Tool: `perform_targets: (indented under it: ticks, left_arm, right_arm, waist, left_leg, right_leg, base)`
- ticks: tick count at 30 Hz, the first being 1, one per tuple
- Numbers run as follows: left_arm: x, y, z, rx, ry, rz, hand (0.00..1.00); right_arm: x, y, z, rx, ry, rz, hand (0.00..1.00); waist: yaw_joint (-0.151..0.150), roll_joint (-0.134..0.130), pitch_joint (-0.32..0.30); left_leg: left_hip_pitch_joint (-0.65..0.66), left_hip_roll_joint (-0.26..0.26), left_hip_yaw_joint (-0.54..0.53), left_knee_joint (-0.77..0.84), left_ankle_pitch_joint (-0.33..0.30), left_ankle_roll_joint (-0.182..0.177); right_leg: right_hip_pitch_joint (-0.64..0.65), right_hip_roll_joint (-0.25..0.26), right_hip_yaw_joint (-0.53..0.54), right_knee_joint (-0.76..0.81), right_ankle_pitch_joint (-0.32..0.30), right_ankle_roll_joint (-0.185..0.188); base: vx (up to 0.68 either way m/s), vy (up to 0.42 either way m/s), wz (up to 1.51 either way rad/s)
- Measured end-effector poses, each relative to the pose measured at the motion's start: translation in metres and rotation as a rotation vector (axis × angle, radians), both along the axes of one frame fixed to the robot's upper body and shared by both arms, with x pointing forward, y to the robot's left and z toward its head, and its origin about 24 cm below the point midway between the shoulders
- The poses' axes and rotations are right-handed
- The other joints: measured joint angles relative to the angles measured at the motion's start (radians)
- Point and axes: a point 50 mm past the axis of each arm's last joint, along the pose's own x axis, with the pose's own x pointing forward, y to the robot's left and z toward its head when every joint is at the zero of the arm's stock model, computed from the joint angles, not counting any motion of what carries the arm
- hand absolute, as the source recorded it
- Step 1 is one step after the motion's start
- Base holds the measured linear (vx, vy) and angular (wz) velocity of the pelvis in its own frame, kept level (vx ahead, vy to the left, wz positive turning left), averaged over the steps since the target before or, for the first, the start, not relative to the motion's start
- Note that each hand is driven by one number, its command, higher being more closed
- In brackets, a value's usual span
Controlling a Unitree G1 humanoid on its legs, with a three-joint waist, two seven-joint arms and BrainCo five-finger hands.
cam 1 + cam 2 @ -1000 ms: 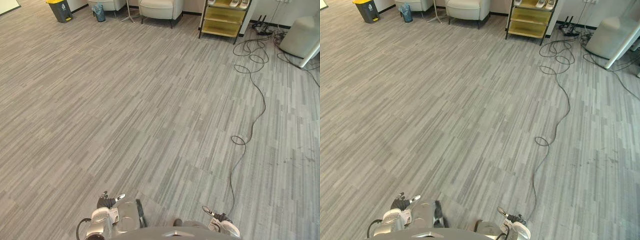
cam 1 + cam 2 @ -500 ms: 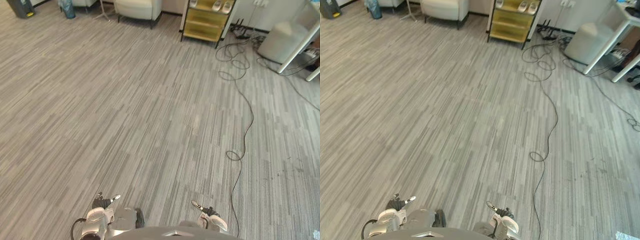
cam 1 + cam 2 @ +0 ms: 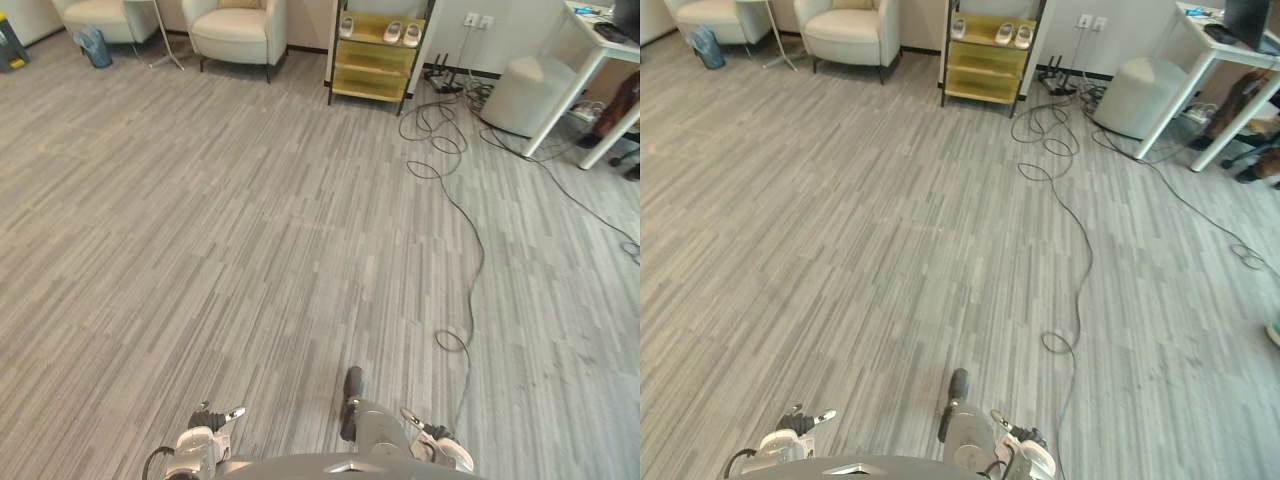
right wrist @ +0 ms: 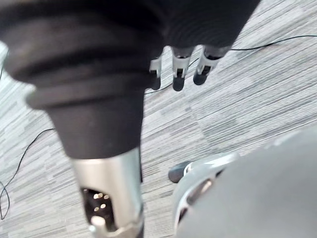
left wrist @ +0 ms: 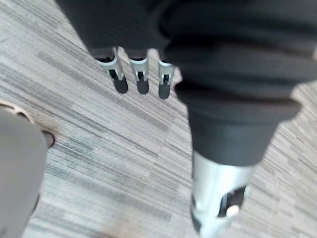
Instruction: Pick up cushions and gather them together orderly.
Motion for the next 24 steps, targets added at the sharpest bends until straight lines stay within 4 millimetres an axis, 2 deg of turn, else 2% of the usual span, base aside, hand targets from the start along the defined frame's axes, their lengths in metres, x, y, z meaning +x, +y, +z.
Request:
perform_targets:
  ticks: [1, 2, 4, 6, 7, 10, 12, 13, 14, 15, 16, 17, 18, 19, 20, 21, 22, 23, 24]
  left_arm:
    - [0.002, -0.001, 0.001, -0.006, -0.010, 0.001, 0.00]
    - [0.004, 0.001, 0.002, -0.006, -0.023, -0.001, 0.00]
    - [0.009, 0.004, 0.005, 0.006, -0.048, -0.006, 0.00]
    - [0.013, 0.005, 0.007, 0.016, -0.067, -0.020, 0.00]
    - [0.016, 0.006, 0.009, 0.021, -0.085, -0.022, 0.00]
    - [0.022, 0.008, 0.012, 0.028, -0.117, -0.017, 0.00]
    - [0.026, 0.010, 0.015, 0.036, -0.138, -0.017, 0.00]
    - [0.026, 0.009, 0.015, 0.034, -0.137, -0.018, 0.00]
    - [0.026, 0.008, 0.015, 0.031, -0.137, -0.016, 0.00]
    - [0.026, 0.007, 0.015, 0.029, -0.141, -0.014, 0.00]
    - [0.028, 0.007, 0.016, 0.027, -0.152, -0.010, 0.00]
    - [0.030, 0.009, 0.017, 0.033, -0.160, -0.010, 0.00]
    - [0.030, 0.012, 0.017, 0.041, -0.159, -0.009, 0.00]
    - [0.029, 0.019, 0.018, 0.055, -0.156, 0.002, 0.00]
    - [0.029, 0.022, 0.018, 0.061, -0.156, 0.010, 0.00]
    - [0.028, 0.023, 0.018, 0.062, -0.156, 0.012, 0.00]
    - [0.026, 0.024, 0.017, 0.065, -0.145, 0.017, 0.00]
    - [0.024, 0.023, 0.015, 0.063, -0.132, 0.008, 0.00]
    - [0.023, 0.023, 0.015, 0.064, -0.125, -0.001, 0.00]
  right_arm:
    - [0.000, 0.000, 0.000, -0.001, 0.000, 0.002, 0.00]
    - [-0.001, 0.001, -0.001, 0.001, 0.006, 0.005, 0.00]
    - [-0.002, 0.006, -0.003, 0.009, 0.020, 0.039, 0.00]
    - [-0.003, 0.011, -0.004, 0.021, 0.031, 0.054, 0.00]
    - [-0.002, 0.012, -0.006, 0.031, 0.039, 0.048, 0.00]
    - [0.000, 0.014, -0.006, 0.038, 0.041, 0.039, 0.00]
    - [0.002, 0.018, -0.006, 0.044, 0.034, 0.037, 0.00]
    - [0.003, 0.018, -0.006, 0.042, 0.027, 0.036, 0.00]
    - [0.003, 0.017, -0.005, 0.038, 0.028, 0.039, 0.00]
    - [0.002, 0.016, -0.005, 0.033, 0.032, 0.042, 0.00]
    - [0.001, 0.018, -0.006, 0.035, 0.036, 0.046, 0.00]
    - [0.000, 0.022, -0.007, 0.048, 0.039, 0.048, 0.00]
    - [0.003, 0.027, -0.007, 0.057, 0.032, 0.055, 0.00]
    - [0.007, 0.035, -0.008, 0.071, 0.025, 0.080, 0.00]
    - [0.007, 0.039, -0.008, 0.081, 0.026, 0.091, 0.00]
    - [0.007, 0.040, -0.008, 0.084, 0.025, 0.092, 0.00]
    - [0.007, 0.040, -0.008, 0.085, 0.023, 0.094, 0.00]
    - [0.008, 0.039, -0.008, 0.084, 0.019, 0.100, 0.00]
    - [0.008, 0.039, -0.008, 0.082, 0.018, 0.103, 0.00]
  waist:
    - [-0.002, -0.004, 0.008]
    - [0.002, 0.005, 0.019]
    - [0.017, -0.004, 0.034]
    - [0.029, -0.012, 0.032]
    - [0.039, -0.013, 0.032]
    - [0.058, -0.021, 0.038]
    - [0.062, -0.043, 0.049]
    - [0.064, -0.043, 0.046]
    - [0.070, -0.038, 0.046]
    - [0.080, -0.033, 0.043]
    - [0.097, -0.041, 0.041]
    - [0.102, -0.062, 0.033]
    - [0.099, -0.078, 0.030]
    - [0.098, -0.097, 0.021]
    - [0.103, -0.116, 0.012]
    - [0.104, -0.124, 0.007]
    - [0.105, -0.131, -0.006]
    - [0.105, -0.129, -0.013]
    - [0.105, -0.126, -0.014]
  left_leg:
    - [-0.101, 0.026, -0.053, 0.216, 0.111, -0.026]
    - [-0.167, 0.056, -0.061, 0.414, 0.132, -0.042]
    - [-0.243, 0.073, -0.014, 0.598, 0.108, -0.022]
    - [-0.316, 0.058, 0.024, 0.616, 0.087, -0.007]
    - [-0.385, 0.040, 0.061, 0.563, 0.056, 0.001]
    - [-0.458, 0.019, 0.132, 0.364, 0.022, 0.020]
    - [-0.465, -0.036, 0.174, 0.088, 0.037, 0.010]
    - [-0.464, -0.082, 0.169, -0.177, 0.113, 0.002]
    - [-0.470, -0.091, 0.158, -0.260, 0.143, -0.001]
    - [-0.481, -0.091, 0.149, -0.306, 0.170, -0.004]
    - [-0.475, -0.099, 0.149, -0.303, 0.287, 0.014]
    - [-0.459, -0.128, 0.159, -0.298, 0.321, 0.054]
    - [-0.459, -0.142, 0.161, -0.286, 0.306, 0.077]
    - [-0.462, -0.160, 0.164, -0.248, 0.270, 0.121]
    - [-0.464, -0.172, 0.179, -0.198, 0.229, 0.144]
    - [-0.463, -0.182, 0.182, -0.168, 0.198, 0.151]
    - [-0.457, -0.197, 0.184, -0.127, 0.140, 0.161]
    - [-0.438, -0.206, 0.186, -0.115, 0.100, 0.162]
    - [-0.423, -0.210, 0.187, -0.115, 0.087, 0.166]
  right_leg:
    - [0.045, 0.030, 0.000, -0.029, -0.024, -0.013]
    - [0.124, 0.064, 0.011, -0.069, -0.042, -0.033]
    - [0.258, 0.101, 0.046, -0.129, -0.071, -0.056]
    - [0.323, 0.106, 0.066, -0.169, -0.088, -0.061]
    - [0.371, 0.105, 0.088, -0.210, -0.092, -0.052]
    - [0.443, 0.084, 0.127, -0.266, -0.086, -0.025]
    - [0.503, 0.042, 0.145, -0.316, -0.096, 0.001]
    - [0.530, 0.016, 0.152, -0.344, -0.114, 0.025]
    - [0.541, 0.013, 0.156, -0.352, -0.125, 0.038]
    - [0.547, 0.013, 0.161, -0.353, -0.138, 0.048]
    - [0.564, -0.002, 0.173, -0.349, -0.168, 0.059]
    - [0.582, -0.026, 0.193, -0.338, -0.181, 0.045]
    - [0.578, -0.040, 0.199, -0.327, -0.175, 0.037]
    - [0.572, -0.063, 0.215, -0.298, -0.155, 0.029]
    - [0.574, -0.088, 0.241, -0.270, -0.144, 0.041]
    - [0.572, -0.096, 0.256, -0.245, -0.142, 0.043]
    - [0.558, -0.111, 0.276, -0.174, -0.141, 0.049]
    - [0.499, -0.124, 0.288, -0.016, -0.134, 0.123]
    - [0.455, -0.127, 0.296, 0.092, -0.119, 0.167]
  base:
    - [0.53, -0.282, -0.25]
    - [0.54, -0.240, -0.33]
    - [0.50, -0.170, -0.50]
    - [0.44, -0.118, -0.48]
    - [0.50, -0.096, -0.49]
    - [0.41, 0.021, -0.47]
    - [0.52, 0.140, -0.29]
    - [0.45, 0.183, -0.13]
    - [0.45, 0.207, -0.10]
    - [0.39, 0.219, -0.18]
    - [0.49, 0.272, -0.22]
    - [0.49, 0.258, -0.19]
    - [0.49, 0.247, -0.06]
    - [0.51, 0.267, 0.04]
    - [0.51, 0.277, 0.05]
    - [0.49, 0.252, 0.07]
    - [0.45, 0.223, -0.02]
    - [0.43, 0.219, -0.04]
    - [0.40, 0.214, 0.02]
